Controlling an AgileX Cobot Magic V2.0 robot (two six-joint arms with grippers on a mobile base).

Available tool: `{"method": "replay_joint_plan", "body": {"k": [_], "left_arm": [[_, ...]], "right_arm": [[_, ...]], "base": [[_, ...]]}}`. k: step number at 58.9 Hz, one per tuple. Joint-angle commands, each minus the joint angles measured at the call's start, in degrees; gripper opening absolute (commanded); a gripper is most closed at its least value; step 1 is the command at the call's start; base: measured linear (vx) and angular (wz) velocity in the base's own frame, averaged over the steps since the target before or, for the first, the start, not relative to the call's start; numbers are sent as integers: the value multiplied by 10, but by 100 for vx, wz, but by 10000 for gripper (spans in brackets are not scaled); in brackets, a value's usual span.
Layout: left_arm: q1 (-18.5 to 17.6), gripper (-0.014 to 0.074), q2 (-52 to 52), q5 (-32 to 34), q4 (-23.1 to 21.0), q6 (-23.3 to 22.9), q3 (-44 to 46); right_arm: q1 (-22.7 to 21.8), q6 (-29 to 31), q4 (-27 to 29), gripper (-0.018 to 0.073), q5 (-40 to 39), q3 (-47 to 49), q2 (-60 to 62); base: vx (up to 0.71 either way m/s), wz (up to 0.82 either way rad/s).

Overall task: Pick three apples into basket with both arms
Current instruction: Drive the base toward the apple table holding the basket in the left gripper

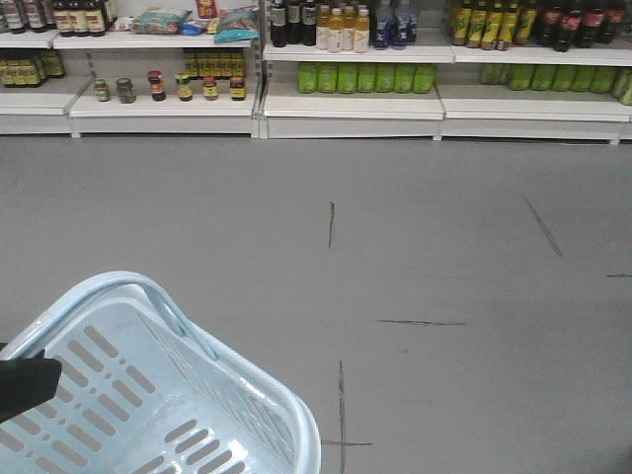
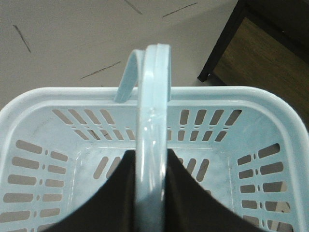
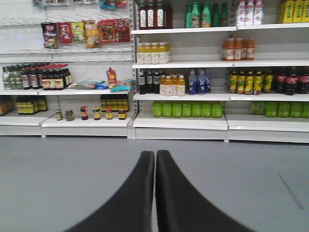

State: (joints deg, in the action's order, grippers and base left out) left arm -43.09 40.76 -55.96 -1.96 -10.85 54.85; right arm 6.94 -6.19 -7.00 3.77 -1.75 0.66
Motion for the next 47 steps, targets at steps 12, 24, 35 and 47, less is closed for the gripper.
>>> {"method": "replay_joint_plan", "body": {"k": [12, 24, 35, 47], "left_arm": [[-1, -6, -2, 49, -3, -6, 14], [-1, -6, -4, 49, -3, -6, 14], [-1, -6, -4, 49, -3, -6, 14], [-1, -6, -4, 49, -3, -6, 14]], "right_arm": [[-3, 5, -4, -5, -41, -5, 7], [-3, 5, -4, -5, -41, -5, 7], [-3, 5, -4, -5, -41, -5, 7], [-3, 5, -4, -5, -41, -5, 7]], "base": [[20, -46], [19, -52], [17, -56], [15, -57]]}}
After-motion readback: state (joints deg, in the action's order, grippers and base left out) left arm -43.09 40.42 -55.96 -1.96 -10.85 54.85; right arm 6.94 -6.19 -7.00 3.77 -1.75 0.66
